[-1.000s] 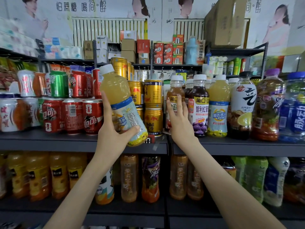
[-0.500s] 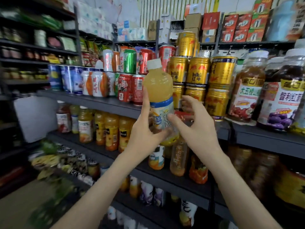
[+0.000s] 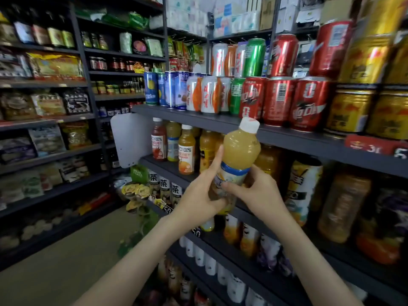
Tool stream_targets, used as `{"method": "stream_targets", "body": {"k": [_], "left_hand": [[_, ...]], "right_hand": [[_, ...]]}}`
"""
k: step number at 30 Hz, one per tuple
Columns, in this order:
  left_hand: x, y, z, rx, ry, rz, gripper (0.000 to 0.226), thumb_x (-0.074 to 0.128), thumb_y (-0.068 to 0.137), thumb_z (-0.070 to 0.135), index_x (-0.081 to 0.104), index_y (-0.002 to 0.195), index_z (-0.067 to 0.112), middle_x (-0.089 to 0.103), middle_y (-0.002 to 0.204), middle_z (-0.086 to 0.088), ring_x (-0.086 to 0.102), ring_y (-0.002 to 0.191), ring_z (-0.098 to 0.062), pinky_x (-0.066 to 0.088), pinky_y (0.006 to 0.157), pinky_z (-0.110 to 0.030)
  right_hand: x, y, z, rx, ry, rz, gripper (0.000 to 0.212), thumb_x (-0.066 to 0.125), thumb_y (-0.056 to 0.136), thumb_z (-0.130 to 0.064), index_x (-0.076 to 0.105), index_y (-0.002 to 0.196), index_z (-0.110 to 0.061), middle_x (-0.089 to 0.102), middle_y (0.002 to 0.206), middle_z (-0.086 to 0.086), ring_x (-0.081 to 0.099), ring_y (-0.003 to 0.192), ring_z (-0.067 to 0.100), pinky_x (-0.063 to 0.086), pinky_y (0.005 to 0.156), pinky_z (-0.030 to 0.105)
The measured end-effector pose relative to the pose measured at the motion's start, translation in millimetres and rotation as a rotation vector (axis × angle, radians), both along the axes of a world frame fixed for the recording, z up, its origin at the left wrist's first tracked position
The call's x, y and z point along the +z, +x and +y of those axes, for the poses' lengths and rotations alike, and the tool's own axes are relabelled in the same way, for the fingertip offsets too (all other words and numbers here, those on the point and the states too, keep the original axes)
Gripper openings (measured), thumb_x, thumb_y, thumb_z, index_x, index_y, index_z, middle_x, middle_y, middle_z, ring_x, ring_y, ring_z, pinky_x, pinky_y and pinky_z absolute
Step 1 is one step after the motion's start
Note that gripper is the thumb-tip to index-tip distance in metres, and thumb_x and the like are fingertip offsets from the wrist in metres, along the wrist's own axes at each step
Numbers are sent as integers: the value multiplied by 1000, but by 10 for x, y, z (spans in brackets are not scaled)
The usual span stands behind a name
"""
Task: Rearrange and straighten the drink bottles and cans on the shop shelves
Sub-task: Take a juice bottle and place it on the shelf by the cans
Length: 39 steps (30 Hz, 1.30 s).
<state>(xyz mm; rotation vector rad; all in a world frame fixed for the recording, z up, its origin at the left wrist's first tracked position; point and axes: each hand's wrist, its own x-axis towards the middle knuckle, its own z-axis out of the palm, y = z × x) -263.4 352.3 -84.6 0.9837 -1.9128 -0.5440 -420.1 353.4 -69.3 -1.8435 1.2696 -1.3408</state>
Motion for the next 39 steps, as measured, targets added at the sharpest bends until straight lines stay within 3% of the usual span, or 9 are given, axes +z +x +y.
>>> {"method": "stream_targets", "body": {"k": [3,9,14,18,23,27,31,34,39], "left_hand": [[-153,536,-278,-6,28,-43,101,65,88,13,-6,141,61,45,137,13,48,121,2,45,101,-27],[-460,1509,-862,39,151,-36,94,64,87,20,0,145,55,52,133,16,52,116,4,49,95,-26],[-661,1851,-1287,160,190,1,64,71,78,22,42,134,31,65,110,14,63,99,-3,53,80,-25],[-793,1985,-1558,204,248,134,52,76,78,18,51,121,31,67,104,15,63,89,6,51,73,-16],[-849,2142,-1887,264,311,252,57,78,76,8,47,115,35,62,101,21,58,83,19,47,66,-5],[-877,2276,-2213,274,288,287,55,79,74,10,52,116,32,63,104,20,56,87,20,45,66,-2],[-839,2348,-2610,213,265,234,59,81,73,17,52,121,34,63,98,27,59,90,16,49,72,-7],[-820,2342,-2888,146,251,181,59,80,73,20,53,124,32,65,99,24,61,90,11,50,75,-9],[-813,2220,-3173,45,217,144,62,79,74,19,52,130,22,62,95,20,61,87,6,40,69,2]], "right_hand": [[-214,540,-285,-1,33,-80,39,82,73,-23,60,105,-32,68,97,-21,63,90,-9,50,73,11],[-528,1550,-843,-45,102,-148,42,84,70,-16,60,97,-39,66,89,-26,62,84,-14,48,68,9],[-649,1950,-1233,-14,180,-84,40,84,70,-16,63,95,-39,69,91,-21,64,87,-5,51,69,11],[-636,1957,-1556,93,233,-150,33,75,81,-17,64,103,-39,71,105,-15,66,101,3,52,88,23],[-712,1952,-1974,-172,112,-132,51,66,90,-21,46,136,-23,54,114,-13,53,98,-8,40,81,7],[-856,2044,-2341,-413,50,-85,73,70,85,-15,29,146,-14,42,139,5,42,129,19,33,100,23],[-990,2184,-2657,-564,-21,-68,98,79,77,-14,14,151,-14,26,152,12,25,141,25,28,111,36],[-1065,2227,-2814,-601,-49,-108,104,81,74,-13,10,150,-18,29,150,10,32,139,23,36,110,39],[-1119,2330,-2929,-759,-79,-17,88,79,76,-12,25,145,-10,45,138,12,45,128,24,42,96,28]]}}
